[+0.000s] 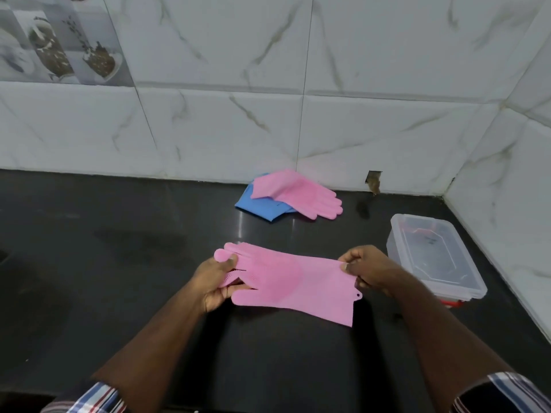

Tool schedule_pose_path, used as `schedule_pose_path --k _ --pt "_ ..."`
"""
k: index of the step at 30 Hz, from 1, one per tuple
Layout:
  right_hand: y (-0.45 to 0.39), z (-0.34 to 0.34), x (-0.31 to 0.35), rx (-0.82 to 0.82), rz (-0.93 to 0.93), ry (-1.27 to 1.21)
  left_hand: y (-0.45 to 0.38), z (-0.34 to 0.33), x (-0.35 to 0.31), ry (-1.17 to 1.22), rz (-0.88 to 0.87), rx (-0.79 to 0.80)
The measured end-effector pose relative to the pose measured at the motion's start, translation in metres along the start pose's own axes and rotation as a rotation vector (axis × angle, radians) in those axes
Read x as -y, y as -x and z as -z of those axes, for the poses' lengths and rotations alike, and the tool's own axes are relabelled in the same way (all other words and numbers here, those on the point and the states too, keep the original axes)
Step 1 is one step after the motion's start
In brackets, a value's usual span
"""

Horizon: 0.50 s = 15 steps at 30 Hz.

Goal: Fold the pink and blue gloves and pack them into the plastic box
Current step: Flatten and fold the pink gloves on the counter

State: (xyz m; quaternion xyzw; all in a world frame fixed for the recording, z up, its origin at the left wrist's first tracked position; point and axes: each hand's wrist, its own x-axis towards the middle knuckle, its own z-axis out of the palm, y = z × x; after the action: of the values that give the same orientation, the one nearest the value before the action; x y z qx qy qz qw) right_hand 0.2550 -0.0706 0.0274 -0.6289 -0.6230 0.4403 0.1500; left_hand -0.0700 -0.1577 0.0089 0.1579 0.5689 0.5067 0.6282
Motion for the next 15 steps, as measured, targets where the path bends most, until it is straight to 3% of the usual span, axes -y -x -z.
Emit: schedule_pose_path --k 4,8,12,13,15 --pt "-0.007 -0.011 -0.004 -0.174 0.039 0.155 -0.006 0.015 0.005 -0.17 -0.06 -0.111" --pt "0.002 -0.024 -0.005 -0.196 0.094 0.238 -0.016 0.034 0.005 -0.336 -0.148 -0.25" --pt "0.019 -0.044 -0.004 -0.067 0.172 0.282 -0.015 0.042 0.01 -1.04 -0.429 -0.502" --pt "0.023 -0.049 -0.004 -0.035 0.175 0.295 -0.009 0.039 0.014 -1.144 -0.516 -0.473" --pt "0.032 -0.055 -0.004 0.04 0.166 0.341 0.003 0.028 0.023 -1.231 -0.573 -0.221"
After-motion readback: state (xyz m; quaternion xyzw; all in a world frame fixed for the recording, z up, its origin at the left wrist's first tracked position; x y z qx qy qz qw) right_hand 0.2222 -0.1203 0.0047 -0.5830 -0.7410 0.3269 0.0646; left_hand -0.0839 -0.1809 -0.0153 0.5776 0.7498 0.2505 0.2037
